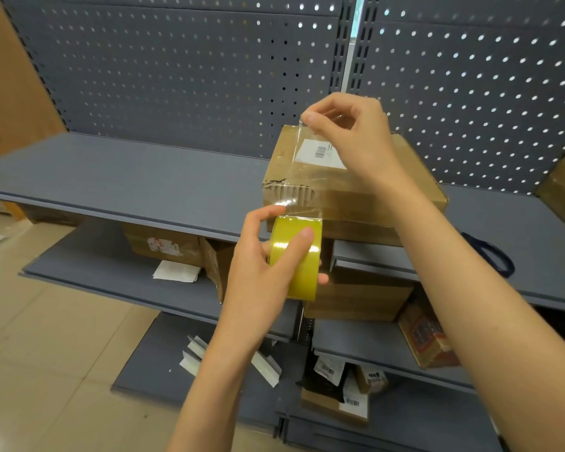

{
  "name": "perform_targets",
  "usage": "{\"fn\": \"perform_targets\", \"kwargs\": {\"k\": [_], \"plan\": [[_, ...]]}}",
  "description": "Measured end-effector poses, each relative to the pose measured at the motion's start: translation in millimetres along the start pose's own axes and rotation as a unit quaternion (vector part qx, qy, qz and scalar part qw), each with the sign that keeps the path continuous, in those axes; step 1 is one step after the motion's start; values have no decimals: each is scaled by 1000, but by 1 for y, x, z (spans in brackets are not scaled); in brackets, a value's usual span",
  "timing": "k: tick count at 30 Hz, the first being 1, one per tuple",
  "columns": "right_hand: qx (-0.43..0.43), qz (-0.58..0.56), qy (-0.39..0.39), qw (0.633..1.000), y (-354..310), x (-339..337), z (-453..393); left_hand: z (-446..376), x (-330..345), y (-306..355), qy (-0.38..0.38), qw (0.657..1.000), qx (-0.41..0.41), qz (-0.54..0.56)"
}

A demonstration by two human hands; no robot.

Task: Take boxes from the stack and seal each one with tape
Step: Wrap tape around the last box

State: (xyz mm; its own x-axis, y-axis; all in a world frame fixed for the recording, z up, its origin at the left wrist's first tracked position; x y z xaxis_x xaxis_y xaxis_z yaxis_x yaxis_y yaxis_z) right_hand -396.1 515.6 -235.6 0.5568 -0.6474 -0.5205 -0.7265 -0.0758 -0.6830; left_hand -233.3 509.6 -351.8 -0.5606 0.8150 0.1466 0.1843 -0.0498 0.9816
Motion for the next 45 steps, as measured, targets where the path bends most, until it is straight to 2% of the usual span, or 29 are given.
{"fn": "perform_targets", "kwargs": {"k": [13, 21, 45], "plan": [[18, -22, 4, 1000, 22, 8, -8, -15, -2, -8, -12, 1000, -16, -4], [-1, -27, 10, 1000, 20, 8, -9, -20, -3, -15, -8, 999, -43, 5], [-40, -65, 28, 997, 8, 1, 0, -21, -3, -13, -14, 999, -30, -25]]}}
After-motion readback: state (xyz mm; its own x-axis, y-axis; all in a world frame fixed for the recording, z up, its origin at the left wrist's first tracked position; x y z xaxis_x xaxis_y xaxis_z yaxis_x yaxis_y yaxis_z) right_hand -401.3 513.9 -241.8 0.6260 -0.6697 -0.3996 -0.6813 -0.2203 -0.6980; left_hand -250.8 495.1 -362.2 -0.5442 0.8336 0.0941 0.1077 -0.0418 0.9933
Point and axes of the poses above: each hand's wrist, its own z-axis away from the middle knuckle, its own x-axis out of the palm, y = z × x, the point moved 10 cm from there along -z, towards the middle knuckle, and after that the axes turned 10 degrees about -y, right-handed, at the moved point
